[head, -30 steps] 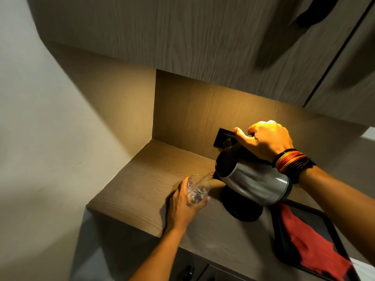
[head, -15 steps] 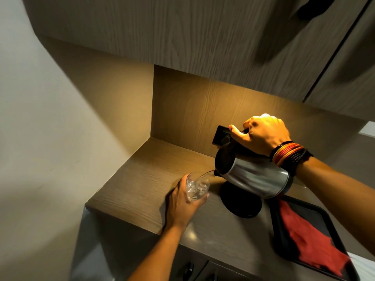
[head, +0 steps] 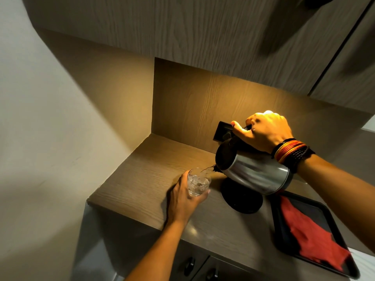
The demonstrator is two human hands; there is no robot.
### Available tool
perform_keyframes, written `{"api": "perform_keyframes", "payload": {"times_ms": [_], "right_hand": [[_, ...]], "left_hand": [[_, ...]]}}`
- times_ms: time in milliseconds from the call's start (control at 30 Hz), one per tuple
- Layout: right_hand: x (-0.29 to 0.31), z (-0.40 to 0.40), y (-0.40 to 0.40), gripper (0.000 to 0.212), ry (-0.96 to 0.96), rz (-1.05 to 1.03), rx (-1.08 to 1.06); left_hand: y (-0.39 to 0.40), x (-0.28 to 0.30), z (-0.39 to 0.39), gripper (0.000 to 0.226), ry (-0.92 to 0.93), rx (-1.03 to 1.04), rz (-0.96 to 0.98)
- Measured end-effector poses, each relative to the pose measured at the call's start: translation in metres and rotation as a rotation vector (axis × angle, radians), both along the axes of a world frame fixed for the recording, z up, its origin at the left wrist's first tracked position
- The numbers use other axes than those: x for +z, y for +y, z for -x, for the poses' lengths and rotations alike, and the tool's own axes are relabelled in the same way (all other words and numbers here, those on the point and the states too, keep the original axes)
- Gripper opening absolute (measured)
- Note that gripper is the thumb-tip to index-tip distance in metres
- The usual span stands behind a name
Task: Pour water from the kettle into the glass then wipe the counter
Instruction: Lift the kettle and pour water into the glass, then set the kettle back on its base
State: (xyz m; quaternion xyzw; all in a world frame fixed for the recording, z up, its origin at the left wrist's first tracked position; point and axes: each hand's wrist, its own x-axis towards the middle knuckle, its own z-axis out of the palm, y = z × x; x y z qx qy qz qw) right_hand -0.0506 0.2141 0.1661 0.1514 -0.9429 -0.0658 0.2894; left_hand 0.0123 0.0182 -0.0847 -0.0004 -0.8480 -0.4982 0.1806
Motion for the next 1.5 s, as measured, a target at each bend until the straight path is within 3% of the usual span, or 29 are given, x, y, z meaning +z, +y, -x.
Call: {"api": "perform_keyframes", "payload": {"times_ms": [133, 567, 833, 1033, 1300, 1400, 1500], "right_hand": [[-0.010, -0.004, 0.012, 0.070, -0.034, 0.138, -0.041], [-0.085, -0.017, 0.087, 0.061, -0.074, 1.264, -0.278], [-0.120, -0.012, 0.111, 0.040, 0.077, 1.618, -0.453], [-0.123, -0.008, 0.110, 0.043, 0.093, 1.587, -0.372], [-0.130, -0.008, 0.117, 0.075, 0.007, 1.491, -0.202], [-0.130, -0.015, 0.123, 0.073, -0.038, 1.522, -0.218], [-0.130, -0.025, 0.130, 0.054, -0.079, 1.530, -0.261]], "left_hand": [[0.000, 0.002, 0.001, 0.104, -0.083, 0.021, 0.049], [0.001, -0.001, 0.003, 0.104, -0.101, 0.036, 0.057], [0.001, -0.003, 0.004, 0.103, -0.121, 0.049, 0.040], [0.003, -0.003, 0.005, 0.102, -0.076, 0.033, -0.012], [0.003, -0.002, 0.003, 0.097, -0.073, 0.016, -0.029], [0.004, -0.001, 0.002, 0.096, -0.075, 0.016, -0.027], [0.004, 0.002, 0.001, 0.094, -0.075, 0.013, -0.023]]}}
